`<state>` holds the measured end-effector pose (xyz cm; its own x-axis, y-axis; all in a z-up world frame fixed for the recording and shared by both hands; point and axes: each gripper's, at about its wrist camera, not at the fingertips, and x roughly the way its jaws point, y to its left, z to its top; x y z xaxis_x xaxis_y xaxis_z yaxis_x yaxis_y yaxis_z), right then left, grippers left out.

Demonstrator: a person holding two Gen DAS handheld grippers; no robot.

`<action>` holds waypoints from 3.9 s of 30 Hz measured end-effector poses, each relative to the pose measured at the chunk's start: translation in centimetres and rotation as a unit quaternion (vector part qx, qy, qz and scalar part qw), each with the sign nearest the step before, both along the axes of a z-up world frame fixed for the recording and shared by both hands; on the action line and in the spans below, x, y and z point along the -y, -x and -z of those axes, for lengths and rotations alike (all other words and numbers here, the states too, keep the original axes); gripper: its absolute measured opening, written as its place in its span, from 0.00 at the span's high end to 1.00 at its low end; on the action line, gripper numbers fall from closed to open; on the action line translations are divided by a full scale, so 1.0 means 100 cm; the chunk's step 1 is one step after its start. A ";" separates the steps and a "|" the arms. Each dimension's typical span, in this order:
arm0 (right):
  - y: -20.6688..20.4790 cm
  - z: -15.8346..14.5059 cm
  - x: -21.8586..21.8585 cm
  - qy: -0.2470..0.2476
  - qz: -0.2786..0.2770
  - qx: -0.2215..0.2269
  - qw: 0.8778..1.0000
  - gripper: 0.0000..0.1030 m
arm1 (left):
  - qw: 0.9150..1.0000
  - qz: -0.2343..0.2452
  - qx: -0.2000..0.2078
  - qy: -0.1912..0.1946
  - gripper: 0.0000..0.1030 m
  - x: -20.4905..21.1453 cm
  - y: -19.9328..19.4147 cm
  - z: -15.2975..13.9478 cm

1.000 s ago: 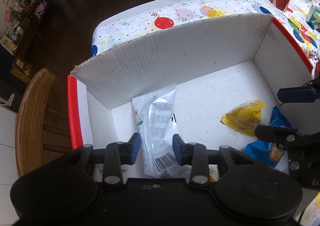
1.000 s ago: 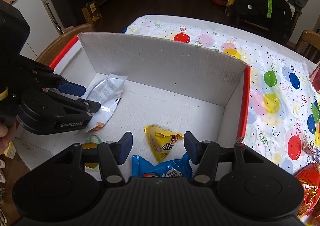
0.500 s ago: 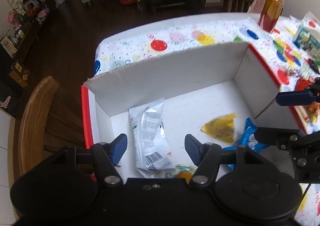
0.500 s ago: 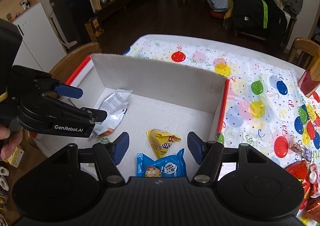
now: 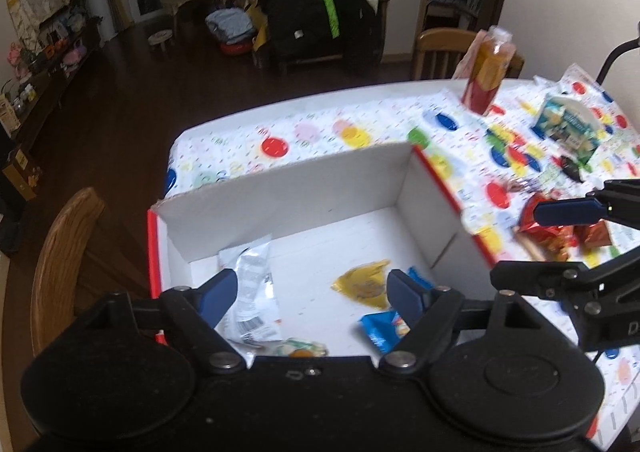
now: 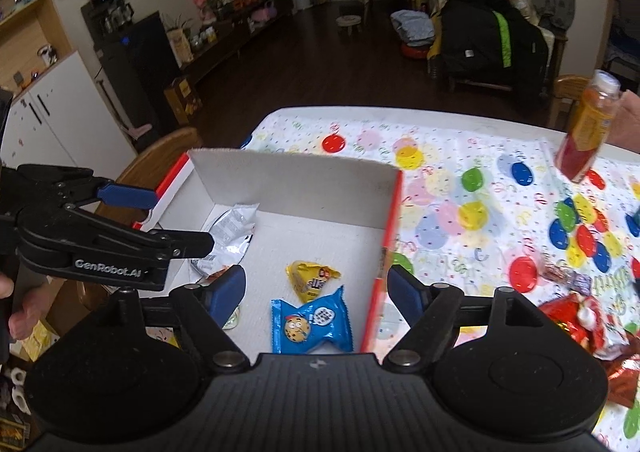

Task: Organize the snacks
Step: 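Move both tools back toward the red chip bag and Oreo bag, then grasp the red chip bag with the left tool while the right tool grasps the Oreo bag, then carry the red chip bag and Oreo bag over the red box with both tools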

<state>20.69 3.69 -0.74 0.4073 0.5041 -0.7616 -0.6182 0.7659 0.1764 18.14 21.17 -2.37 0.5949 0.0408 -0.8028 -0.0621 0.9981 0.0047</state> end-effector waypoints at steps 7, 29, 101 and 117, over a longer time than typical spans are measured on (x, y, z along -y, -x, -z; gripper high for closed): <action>0.005 -0.016 0.039 -0.022 0.031 0.008 0.999 0.23 | 1.000 0.020 0.023 0.006 0.15 0.028 0.008 -0.016; -0.015 -0.005 0.216 -0.018 0.093 0.008 0.995 0.22 | 0.994 0.048 0.079 0.056 0.00 0.170 -0.013 -0.023; -0.113 0.118 0.337 -0.008 0.166 -0.122 0.979 0.67 | 0.994 0.044 -0.056 0.086 0.57 0.282 -0.104 0.115; -0.053 0.060 0.300 -0.021 0.137 -0.080 0.987 0.69 | 0.990 0.077 -0.029 0.115 0.57 0.244 -0.046 0.068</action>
<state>25.95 -26.26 -6.71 0.4091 0.4240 -0.8080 -0.3502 0.8906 0.2900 22.72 -3.20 -9.21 0.5331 -0.2354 -0.8127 0.0855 0.9706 -0.2251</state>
